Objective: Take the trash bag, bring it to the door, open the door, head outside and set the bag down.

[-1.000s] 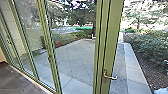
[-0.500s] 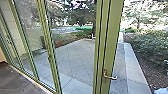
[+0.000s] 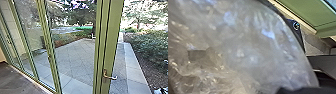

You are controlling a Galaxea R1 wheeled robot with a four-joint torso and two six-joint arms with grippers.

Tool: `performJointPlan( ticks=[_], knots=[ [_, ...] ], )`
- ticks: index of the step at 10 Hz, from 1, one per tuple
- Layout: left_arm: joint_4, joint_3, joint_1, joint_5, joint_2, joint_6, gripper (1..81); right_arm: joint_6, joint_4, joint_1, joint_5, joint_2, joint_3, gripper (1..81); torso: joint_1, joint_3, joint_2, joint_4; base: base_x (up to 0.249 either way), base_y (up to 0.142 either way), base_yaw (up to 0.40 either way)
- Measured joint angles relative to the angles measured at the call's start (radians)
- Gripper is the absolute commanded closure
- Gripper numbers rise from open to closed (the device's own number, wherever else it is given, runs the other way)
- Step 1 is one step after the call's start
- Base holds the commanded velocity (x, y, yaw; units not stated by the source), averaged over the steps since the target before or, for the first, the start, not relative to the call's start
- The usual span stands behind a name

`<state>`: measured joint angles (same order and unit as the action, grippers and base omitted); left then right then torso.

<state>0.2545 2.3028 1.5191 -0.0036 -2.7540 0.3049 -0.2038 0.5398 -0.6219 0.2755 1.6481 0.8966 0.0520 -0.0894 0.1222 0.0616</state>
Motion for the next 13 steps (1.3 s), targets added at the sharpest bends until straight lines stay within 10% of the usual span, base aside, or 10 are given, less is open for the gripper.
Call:
performJointPlan(
  ticks=[13],
  knots=[
    [0.002, 0.083, 0.0, 0.0, -0.05, -0.003, 81.1, -0.413, 0.01, 0.182, 0.11, 0.291, 0.306, 1.0, 0.0, -0.001, 0.0, 0.0, 0.0, 0.0, 0.0]
  ],
)
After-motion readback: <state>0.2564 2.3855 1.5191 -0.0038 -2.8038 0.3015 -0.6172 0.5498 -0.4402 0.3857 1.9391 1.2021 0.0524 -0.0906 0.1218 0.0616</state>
